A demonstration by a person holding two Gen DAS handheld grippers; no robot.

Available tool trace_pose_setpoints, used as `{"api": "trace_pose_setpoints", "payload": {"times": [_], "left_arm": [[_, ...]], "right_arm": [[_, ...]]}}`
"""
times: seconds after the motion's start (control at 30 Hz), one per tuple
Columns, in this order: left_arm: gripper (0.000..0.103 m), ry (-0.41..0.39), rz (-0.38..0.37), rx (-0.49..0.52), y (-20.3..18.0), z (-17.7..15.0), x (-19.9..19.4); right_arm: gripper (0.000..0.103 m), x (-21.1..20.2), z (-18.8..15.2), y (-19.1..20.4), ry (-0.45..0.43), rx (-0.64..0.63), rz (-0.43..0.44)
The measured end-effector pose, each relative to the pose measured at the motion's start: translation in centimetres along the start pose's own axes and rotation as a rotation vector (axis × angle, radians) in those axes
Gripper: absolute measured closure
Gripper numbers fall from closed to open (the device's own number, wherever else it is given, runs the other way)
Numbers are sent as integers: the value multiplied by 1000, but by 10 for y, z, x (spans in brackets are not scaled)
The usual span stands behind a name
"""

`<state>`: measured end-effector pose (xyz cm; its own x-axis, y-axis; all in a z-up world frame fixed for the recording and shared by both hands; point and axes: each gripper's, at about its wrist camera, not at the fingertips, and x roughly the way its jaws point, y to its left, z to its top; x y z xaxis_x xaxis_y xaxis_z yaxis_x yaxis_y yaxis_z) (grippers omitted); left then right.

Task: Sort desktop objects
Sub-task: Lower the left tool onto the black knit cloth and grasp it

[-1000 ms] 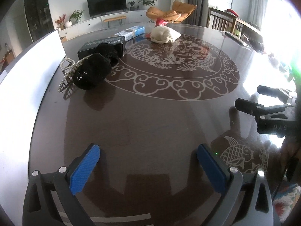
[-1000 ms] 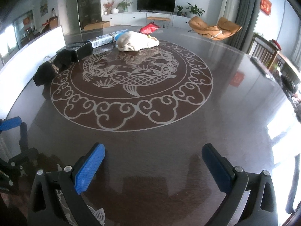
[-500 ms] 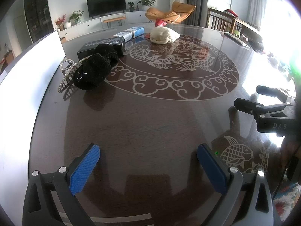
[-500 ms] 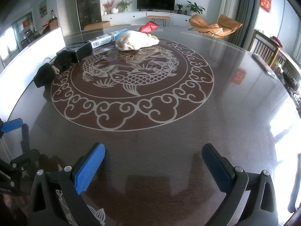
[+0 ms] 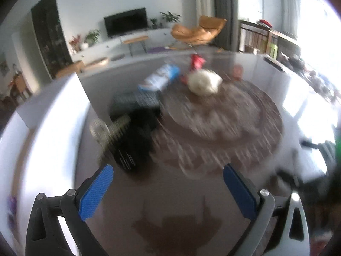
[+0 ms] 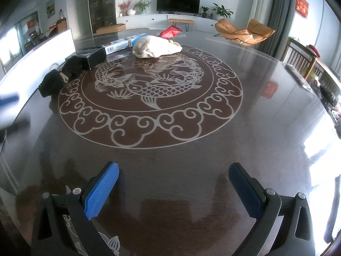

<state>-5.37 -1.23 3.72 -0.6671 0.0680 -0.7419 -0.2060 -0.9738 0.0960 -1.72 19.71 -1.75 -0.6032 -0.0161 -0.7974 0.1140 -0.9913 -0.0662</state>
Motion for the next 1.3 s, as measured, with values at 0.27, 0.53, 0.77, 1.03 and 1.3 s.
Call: {"api": "trace_pose_setpoints", "payload": {"times": [0.27,0.53,0.77,1.03,1.3], "left_arm": [[0,182,97,-10,25,30,101],[40,129,10,4,0,27,95],[64,119,-120,41,-43,-6,58],[62,130,-170,37,-61,-50,19],[8,130,-132,16,-44,-46,37]], "right_arm": [[0,0,0,0,-2,-3,-3],[0,0,1,1,-1,-3,2],[0,-1,0,2,-9,-2,-5],[0,-1,0,1,-12,-2,-13],[0,-1,0,1,-8,0,-19]]}}
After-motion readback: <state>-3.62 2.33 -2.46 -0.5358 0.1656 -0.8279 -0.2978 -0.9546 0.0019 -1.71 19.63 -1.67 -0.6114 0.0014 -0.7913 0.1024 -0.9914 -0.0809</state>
